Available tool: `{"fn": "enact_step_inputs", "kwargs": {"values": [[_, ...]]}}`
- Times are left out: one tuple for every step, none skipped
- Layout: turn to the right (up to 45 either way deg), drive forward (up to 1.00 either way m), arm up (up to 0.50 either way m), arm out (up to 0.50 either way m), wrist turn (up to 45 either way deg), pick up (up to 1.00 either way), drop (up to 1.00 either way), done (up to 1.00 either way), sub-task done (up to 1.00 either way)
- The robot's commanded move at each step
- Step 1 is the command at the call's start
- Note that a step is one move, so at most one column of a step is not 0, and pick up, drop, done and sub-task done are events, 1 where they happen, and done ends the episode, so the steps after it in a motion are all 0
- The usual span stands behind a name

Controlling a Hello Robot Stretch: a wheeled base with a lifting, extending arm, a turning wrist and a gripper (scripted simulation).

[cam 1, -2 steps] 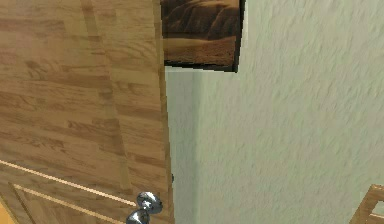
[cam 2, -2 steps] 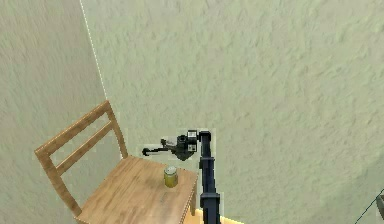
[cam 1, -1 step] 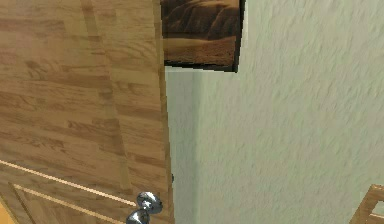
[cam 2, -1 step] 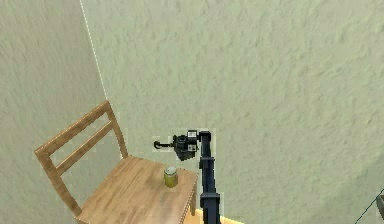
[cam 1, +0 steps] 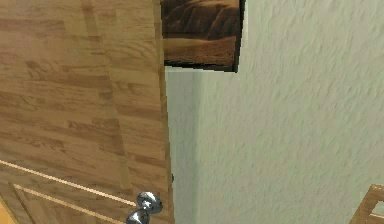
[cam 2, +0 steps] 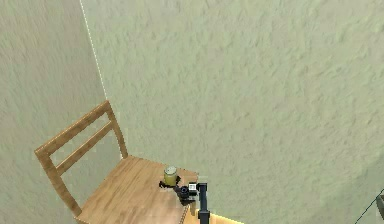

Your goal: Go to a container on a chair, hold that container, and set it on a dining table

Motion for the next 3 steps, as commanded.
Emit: {"fn": "enact_step_inputs", "kwargs": {"values": [[0.0, 0.0, 0.0, 0.0, 0.0, 1.0, 0.0, 0.0, 0.0], [0.0, 0.0, 0.1, 0.0, 0.0, 0.0, 0.0, 0.0, 0.0], [0.0, 0.0, 0.5, 0.0, 0.0, 0.0, 0.0, 0.0, 0.0]]}}
